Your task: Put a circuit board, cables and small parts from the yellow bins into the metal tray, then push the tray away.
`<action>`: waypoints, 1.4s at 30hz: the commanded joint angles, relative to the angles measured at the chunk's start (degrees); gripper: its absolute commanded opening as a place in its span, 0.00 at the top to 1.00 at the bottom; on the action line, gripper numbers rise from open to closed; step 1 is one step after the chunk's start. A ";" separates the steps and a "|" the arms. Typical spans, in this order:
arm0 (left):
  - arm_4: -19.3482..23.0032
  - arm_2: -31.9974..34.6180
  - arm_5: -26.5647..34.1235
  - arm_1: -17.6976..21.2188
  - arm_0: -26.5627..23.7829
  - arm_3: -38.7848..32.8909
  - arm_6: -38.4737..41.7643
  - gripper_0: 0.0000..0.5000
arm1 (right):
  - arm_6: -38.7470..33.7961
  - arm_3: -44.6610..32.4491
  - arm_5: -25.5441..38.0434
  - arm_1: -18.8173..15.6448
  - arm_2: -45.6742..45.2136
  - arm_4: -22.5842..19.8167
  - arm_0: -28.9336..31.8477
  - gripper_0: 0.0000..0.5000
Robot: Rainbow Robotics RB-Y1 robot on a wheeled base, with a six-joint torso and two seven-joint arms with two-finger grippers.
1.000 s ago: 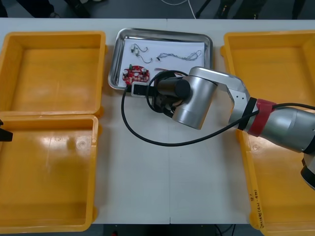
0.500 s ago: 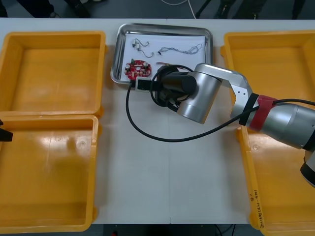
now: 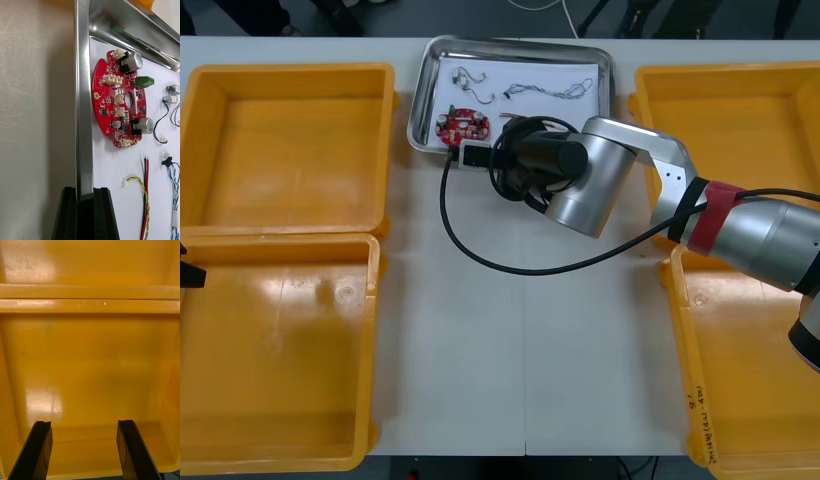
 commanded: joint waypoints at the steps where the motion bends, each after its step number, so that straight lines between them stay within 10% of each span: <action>1: 0.42 1.38 0.33 2.69 0.84 -1.60 -4.56 0.00 | 2.25 1.10 -2.68 0.61 -1.86 0.09 -3.38 1.00; 21: 0.42 1.38 0.33 2.69 0.84 -1.60 -4.56 0.00 | 2.78 2.16 -3.29 1.31 -1.86 0.27 -3.73 1.00; 24: 0.42 1.38 0.33 2.69 0.84 -1.60 -4.56 0.00 | 3.04 2.16 -3.21 1.40 -1.86 0.36 -3.73 0.78; 30: 0.42 1.38 0.33 2.69 0.84 -1.60 -4.56 0.00 | 3.39 2.16 -3.21 1.49 -1.86 0.36 -3.73 0.03; 42: 0.42 1.38 0.33 2.69 0.84 -1.60 -4.56 0.00 | 3.66 0.93 -1.10 1.49 -1.86 -0.96 -3.73 0.00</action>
